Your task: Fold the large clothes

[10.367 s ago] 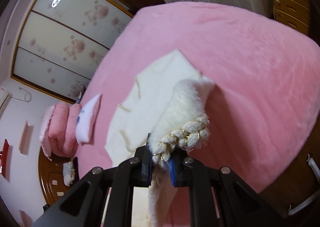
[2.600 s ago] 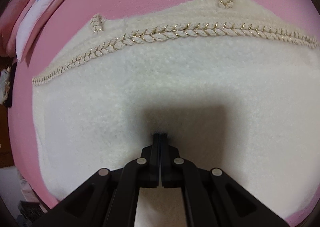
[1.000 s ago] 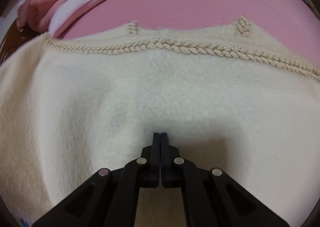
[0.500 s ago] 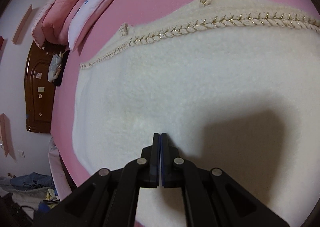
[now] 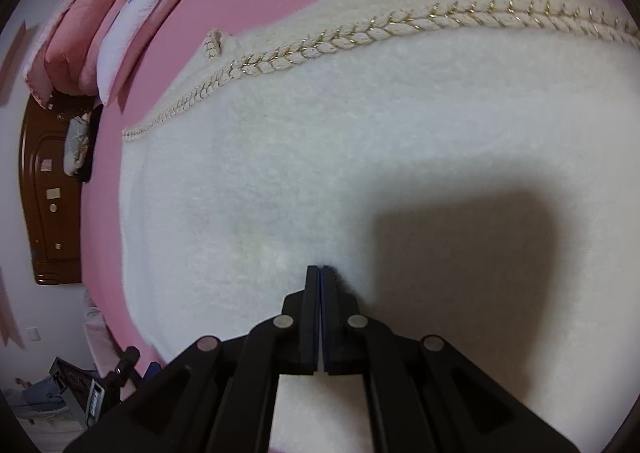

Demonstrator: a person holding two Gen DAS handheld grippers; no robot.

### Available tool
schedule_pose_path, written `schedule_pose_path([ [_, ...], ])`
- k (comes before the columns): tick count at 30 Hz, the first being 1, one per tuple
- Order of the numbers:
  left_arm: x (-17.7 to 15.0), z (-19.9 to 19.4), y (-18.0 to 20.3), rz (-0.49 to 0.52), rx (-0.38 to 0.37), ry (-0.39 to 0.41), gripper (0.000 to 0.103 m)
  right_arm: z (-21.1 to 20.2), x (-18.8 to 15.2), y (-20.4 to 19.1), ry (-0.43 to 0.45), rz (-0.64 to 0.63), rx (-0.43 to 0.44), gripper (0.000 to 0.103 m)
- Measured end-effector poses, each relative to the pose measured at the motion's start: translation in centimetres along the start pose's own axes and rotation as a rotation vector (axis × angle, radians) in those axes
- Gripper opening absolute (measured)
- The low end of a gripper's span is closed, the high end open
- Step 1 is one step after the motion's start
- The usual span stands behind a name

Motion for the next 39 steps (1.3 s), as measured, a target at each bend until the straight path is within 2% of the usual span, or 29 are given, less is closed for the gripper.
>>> schedule_pose_path([
  [3,1.1,3.1,0.2,-0.011,-0.065,-0.051,0.087,0.3,0.2,-0.4,0.018,0.003,-0.012,0.000],
  [7,3.8,5.3,1.4,-0.044,-0.225,-0.044,0.087,0.2,0.2,0.2,0.029,0.051,0.018,0.000],
  [11,5.5,7.5,2.7,-0.065,-0.301,-0.092,0.086,0.1,0.3,0.5,0.052,0.090,0.025,0.000],
  [12,5.8,7.7,3.0,-0.060,-0.306,-0.099,0.078,0.1,0.3,0.5,0.058,0.095,0.023,0.000],
  [13,6.0,7.9,4.0,-0.046,-0.297,-0.101,0.066,0.2,0.3,0.5,0.063,0.099,0.019,0.000],
  [14,5.9,8.2,4.6,-0.017,-0.275,-0.107,0.049,0.1,0.3,0.5,0.067,0.102,0.016,0.000],
  [15,5.7,7.9,4.8,0.003,-0.274,-0.113,0.039,0.1,0.3,0.4,0.071,0.105,0.015,0.000],
  [18,5.7,5.9,5.9,0.033,-0.313,-0.068,0.025,0.1,0.2,0.4,0.079,0.116,0.020,0.000],
  [22,5.3,1.0,10.4,0.165,-0.435,0.025,0.020,-0.1,0.1,0.7,0.086,0.126,0.028,0.000],
  [25,2.8,-3.0,15.7,0.359,-0.476,0.066,0.018,-0.2,0.1,0.9,0.086,0.122,0.032,0.000],
  [27,0.9,-5.3,18.2,0.420,-0.525,0.063,0.018,-0.4,0.0,1.0,0.086,0.112,0.041,0.000],
  [30,-2.4,-8.8,22.3,0.481,-0.602,0.060,0.018,-0.7,-0.1,1.0,0.097,0.088,0.067,0.000],
  [33,-6.6,-10.5,26.1,0.526,-0.655,0.033,0.018,-1.2,-0.1,1.1,0.095,0.063,0.099,0.000],
  [36,-11.5,-10.6,29.1,0.593,-0.645,0.007,0.018,-2.0,-0.1,1.4,0.079,0.032,0.127,0.000],
  [39,-15.5,-10.1,31.0,0.601,-0.644,-0.029,0.018,-3.7,0.3,2.1,0.086,0.005,0.151,0.000],
])
Point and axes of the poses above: each gripper's, at about its wrist camera, not at the fingertips, and z roughly the way its jaws point, y to its right, x to its top, the point moved 9 cm from there along z, roughly the way its jaws point, and after that the axes turned 3 degrees about y, right-handed, at the moved point
